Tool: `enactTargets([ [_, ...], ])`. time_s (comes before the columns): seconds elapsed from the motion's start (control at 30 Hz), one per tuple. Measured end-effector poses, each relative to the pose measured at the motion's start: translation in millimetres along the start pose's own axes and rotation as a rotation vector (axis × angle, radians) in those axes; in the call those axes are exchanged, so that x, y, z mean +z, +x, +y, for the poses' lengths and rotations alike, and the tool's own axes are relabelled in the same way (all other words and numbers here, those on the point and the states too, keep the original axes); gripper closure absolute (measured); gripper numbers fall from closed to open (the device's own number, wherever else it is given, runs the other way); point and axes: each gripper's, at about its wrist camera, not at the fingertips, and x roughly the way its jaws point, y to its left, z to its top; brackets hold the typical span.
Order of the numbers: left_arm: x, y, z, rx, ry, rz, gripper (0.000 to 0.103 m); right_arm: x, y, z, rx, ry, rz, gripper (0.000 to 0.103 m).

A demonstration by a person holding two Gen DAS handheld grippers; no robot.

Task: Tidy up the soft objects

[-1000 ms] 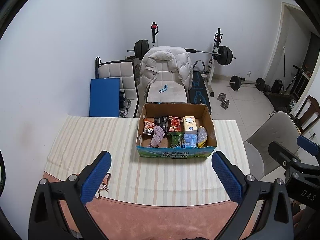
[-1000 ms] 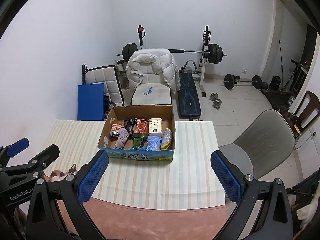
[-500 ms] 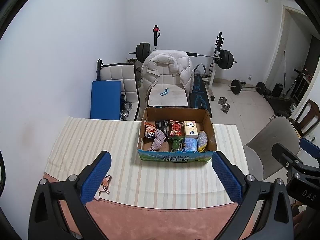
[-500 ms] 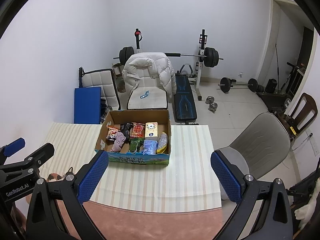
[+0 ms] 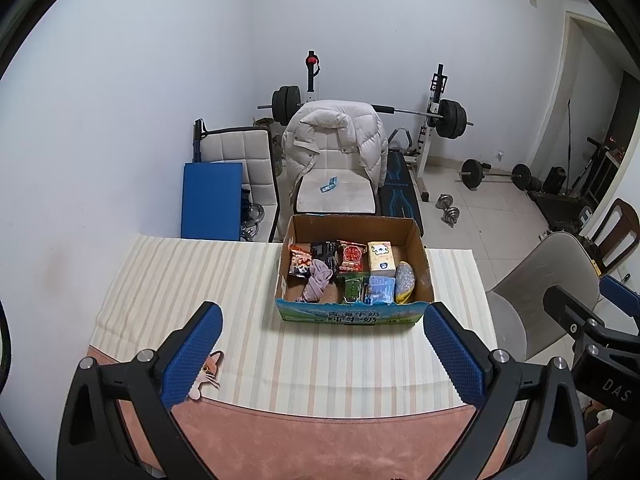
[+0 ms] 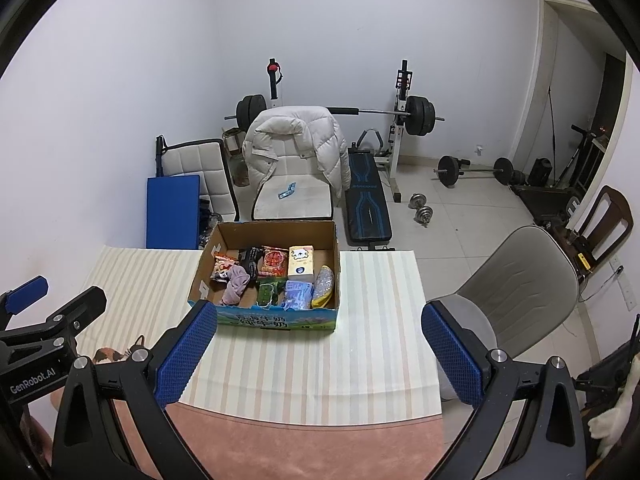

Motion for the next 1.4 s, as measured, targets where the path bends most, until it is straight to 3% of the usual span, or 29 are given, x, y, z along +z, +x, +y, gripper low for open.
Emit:
enactTargets([
  [1.4,-0.7,-2.9,-6.9,-0.007,0.000,-0.001,0.000,-5.0,-0.3,-5.6,-0.019,0.013,-0.002,0.000],
])
